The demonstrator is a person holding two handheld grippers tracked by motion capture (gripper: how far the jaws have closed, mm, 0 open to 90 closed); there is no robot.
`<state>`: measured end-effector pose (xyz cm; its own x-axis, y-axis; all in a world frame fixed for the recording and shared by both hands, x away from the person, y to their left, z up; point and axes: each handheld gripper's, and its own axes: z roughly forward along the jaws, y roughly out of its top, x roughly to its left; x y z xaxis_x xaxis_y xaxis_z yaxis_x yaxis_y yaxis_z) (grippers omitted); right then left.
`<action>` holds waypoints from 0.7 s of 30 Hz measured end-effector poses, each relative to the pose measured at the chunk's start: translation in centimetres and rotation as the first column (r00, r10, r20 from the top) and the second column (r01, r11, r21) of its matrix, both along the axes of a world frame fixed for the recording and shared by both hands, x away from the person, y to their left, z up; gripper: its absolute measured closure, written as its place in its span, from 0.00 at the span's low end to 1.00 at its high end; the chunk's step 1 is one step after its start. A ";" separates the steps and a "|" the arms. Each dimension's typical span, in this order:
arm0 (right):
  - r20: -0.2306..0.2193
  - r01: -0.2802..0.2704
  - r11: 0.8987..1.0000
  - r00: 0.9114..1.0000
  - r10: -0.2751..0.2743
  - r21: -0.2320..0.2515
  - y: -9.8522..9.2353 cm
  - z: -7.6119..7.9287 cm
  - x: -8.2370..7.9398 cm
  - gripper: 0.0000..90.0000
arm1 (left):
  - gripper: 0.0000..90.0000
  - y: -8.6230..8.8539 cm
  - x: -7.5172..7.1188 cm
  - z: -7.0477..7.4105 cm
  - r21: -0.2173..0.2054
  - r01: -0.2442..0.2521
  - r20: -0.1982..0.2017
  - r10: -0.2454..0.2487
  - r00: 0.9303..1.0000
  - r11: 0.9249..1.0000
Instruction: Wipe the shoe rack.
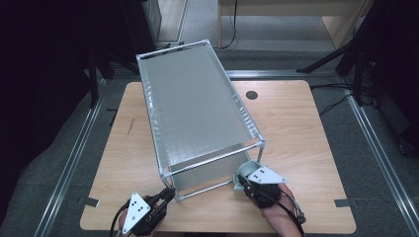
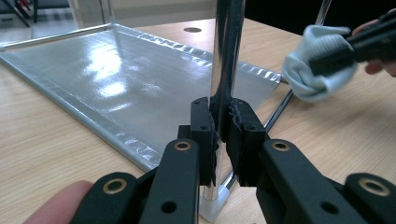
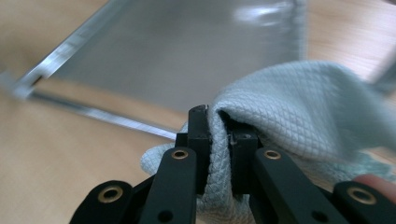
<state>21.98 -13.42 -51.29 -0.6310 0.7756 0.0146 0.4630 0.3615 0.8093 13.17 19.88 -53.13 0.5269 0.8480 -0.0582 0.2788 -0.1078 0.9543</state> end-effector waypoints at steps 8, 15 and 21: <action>0.178 0.088 0.992 0.978 -0.104 0.092 -1.6 2.7 -0.2 0.93 | 0.91 -0.3 -0.1 0.0 0.000 0.016 0.003 -0.016 1.000 1.000; 0.270 0.103 0.991 0.955 -0.124 0.090 -1.5 4.0 -0.4 0.93 | 0.91 -0.3 -0.1 0.0 0.000 0.015 0.003 -0.015 1.000 1.000; 0.023 0.124 0.992 0.992 -0.123 -0.034 -1.8 -1.6 1.7 0.93 | 0.91 -0.3 -0.1 -0.1 0.001 0.020 0.005 -0.020 1.000 1.000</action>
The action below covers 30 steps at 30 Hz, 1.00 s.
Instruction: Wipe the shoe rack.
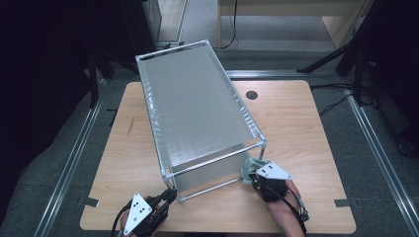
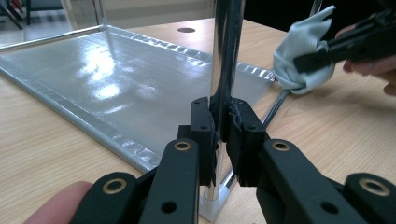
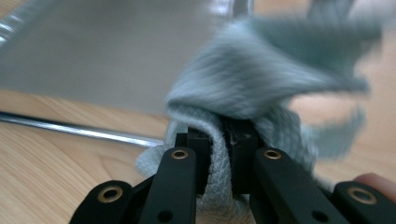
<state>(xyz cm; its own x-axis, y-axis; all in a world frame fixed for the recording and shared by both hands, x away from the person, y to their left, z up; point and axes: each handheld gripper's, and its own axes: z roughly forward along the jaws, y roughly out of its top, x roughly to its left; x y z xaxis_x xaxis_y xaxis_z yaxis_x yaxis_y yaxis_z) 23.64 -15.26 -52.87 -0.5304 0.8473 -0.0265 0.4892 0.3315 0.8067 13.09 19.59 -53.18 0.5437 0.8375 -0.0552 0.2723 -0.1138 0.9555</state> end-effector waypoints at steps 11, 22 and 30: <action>0.275 -0.009 0.991 0.961 -0.029 0.136 -1.2 7.3 -2.8 0.93 | 0.91 0.0 0.0 0.0 -0.002 0.004 0.001 -0.004 1.000 1.000; 0.016 -0.002 0.999 1.000 0.001 0.043 -2.2 1.5 -0.5 0.92 | 0.91 0.3 0.3 -0.1 -0.002 -0.008 0.000 0.008 1.000 1.000; 0.100 0.136 0.982 0.984 -0.149 0.128 -5.4 4.8 -0.4 0.93 | 0.91 1.3 0.5 -0.1 -0.004 -0.036 -0.002 0.036 0.999 0.999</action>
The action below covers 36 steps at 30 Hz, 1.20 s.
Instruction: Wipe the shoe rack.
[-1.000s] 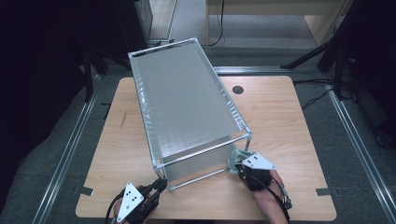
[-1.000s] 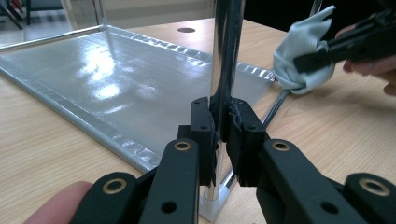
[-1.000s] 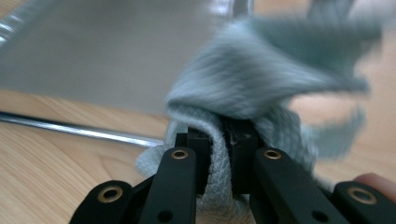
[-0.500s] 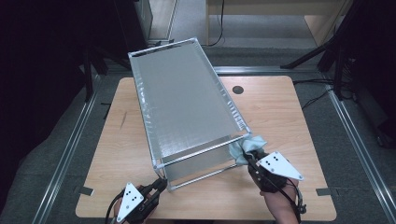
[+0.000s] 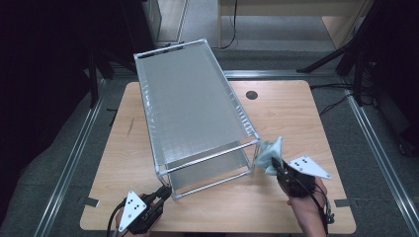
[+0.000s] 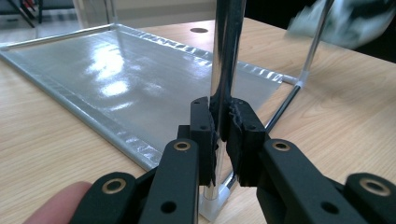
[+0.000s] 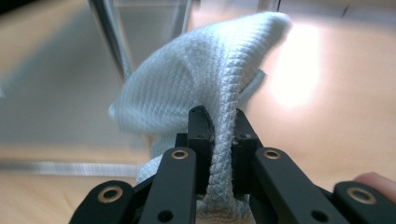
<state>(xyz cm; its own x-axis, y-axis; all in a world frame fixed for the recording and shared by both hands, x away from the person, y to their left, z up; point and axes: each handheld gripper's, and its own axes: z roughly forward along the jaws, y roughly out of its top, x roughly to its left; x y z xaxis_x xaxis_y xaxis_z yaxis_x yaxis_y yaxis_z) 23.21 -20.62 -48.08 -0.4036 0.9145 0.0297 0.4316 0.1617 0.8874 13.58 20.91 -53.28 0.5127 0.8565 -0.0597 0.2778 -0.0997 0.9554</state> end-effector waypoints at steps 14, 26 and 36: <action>0.266 -0.149 0.985 0.956 0.119 0.093 7.9 8.3 -0.7 0.93 | 0.91 0.5 0.1 -0.1 0.004 -0.020 0.007 0.020 1.000 1.000; 0.207 -0.434 0.899 0.887 0.414 0.063 19.9 8.3 -3.4 0.92 | 0.91 0.4 0.2 -0.1 0.007 -0.023 0.007 0.023 1.000 1.000; 0.215 -0.464 0.884 0.870 0.443 0.056 22.4 8.1 -3.9 0.92 | 0.91 0.9 0.2 -0.1 0.015 -0.012 0.004 0.012 1.000 1.000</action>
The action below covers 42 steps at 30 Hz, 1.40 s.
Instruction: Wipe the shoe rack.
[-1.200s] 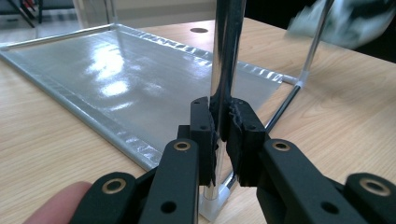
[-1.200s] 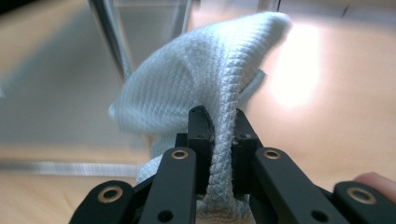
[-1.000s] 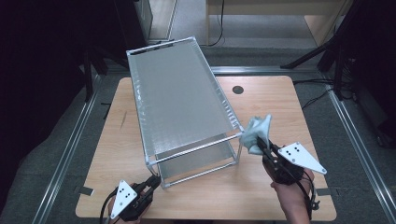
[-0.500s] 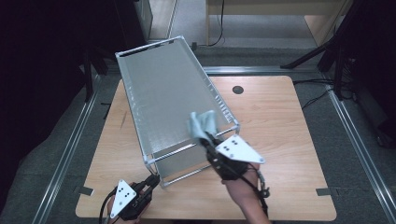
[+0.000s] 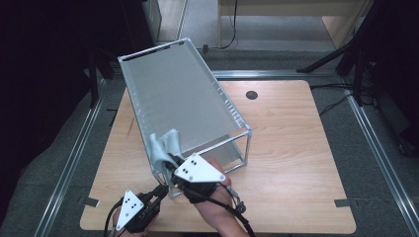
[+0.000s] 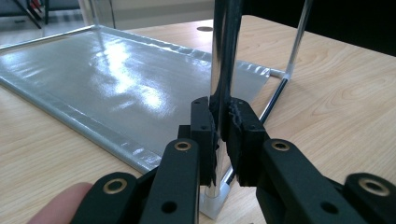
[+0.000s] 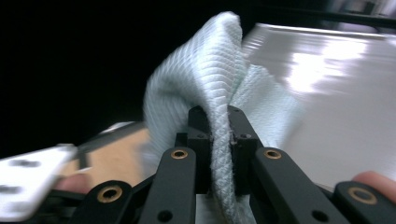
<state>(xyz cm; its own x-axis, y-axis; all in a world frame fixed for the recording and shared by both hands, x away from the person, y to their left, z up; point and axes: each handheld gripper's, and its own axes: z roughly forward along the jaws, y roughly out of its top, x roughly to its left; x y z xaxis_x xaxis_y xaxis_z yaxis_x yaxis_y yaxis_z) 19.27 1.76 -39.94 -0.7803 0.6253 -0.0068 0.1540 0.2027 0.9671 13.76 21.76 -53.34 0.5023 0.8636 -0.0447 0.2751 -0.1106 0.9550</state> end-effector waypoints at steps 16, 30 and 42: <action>-0.049 0.396 0.918 0.917 -0.395 0.003 -9.4 -0.1 5.7 0.94 | 0.90 1.7 0.2 0.1 0.003 -0.098 -0.023 0.098 0.995 0.995; 0.029 0.388 0.915 0.919 -0.393 0.109 -11.7 2.4 2.3 0.94 | 0.90 5.7 0.4 0.0 -0.026 -0.250 -0.054 0.248 0.967 0.968; -0.121 0.573 0.806 0.799 -0.590 -0.148 -19.8 -9.7 8.0 0.84 | 0.90 5.9 1.9 -0.4 -0.030 -0.291 -0.038 0.289 0.956 0.956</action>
<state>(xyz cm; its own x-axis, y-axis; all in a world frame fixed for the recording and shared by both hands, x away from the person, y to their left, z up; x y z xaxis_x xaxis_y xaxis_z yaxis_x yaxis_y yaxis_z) 27.31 -18.00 -49.63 -0.2662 0.9639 -0.0046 0.4177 0.1196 0.9007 15.64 27.64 -53.72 0.2283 0.9694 -0.0900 0.3215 0.0122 0.9468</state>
